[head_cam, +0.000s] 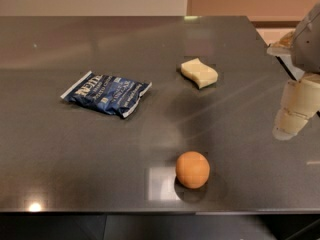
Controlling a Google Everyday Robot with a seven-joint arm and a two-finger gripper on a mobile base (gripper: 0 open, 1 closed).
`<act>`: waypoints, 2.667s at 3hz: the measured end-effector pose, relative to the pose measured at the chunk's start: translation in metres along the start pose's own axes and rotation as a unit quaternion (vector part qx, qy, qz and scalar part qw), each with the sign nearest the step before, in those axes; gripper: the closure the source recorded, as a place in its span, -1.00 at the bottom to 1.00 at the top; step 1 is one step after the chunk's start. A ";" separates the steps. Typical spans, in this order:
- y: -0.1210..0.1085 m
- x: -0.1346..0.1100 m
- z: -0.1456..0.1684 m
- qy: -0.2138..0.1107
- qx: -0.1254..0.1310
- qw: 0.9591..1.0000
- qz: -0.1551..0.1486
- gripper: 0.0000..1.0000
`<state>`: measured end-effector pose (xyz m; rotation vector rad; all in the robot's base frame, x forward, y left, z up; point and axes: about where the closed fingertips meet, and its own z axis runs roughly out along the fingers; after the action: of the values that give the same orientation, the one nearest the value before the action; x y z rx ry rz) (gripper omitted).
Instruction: Move orange near sponge
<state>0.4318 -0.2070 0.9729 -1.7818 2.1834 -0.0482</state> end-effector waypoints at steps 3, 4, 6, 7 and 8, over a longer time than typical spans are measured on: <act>0.066 -0.033 0.047 -0.107 -0.074 0.988 -0.081 -1.00; 0.078 -0.043 0.069 -0.135 -0.085 0.983 -0.092 -1.00; 0.100 -0.059 0.108 -0.174 -0.109 0.973 -0.103 -1.00; 0.110 -0.066 0.117 -0.191 -0.122 0.968 -0.105 -1.00; 0.118 -0.073 0.121 -0.204 -0.131 0.964 -0.109 -0.82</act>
Offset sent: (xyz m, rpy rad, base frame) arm -0.0520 0.0483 -0.0549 0.1805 0.1124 0.2490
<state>0.3648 -0.0902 0.8480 -1.9529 1.7589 0.5340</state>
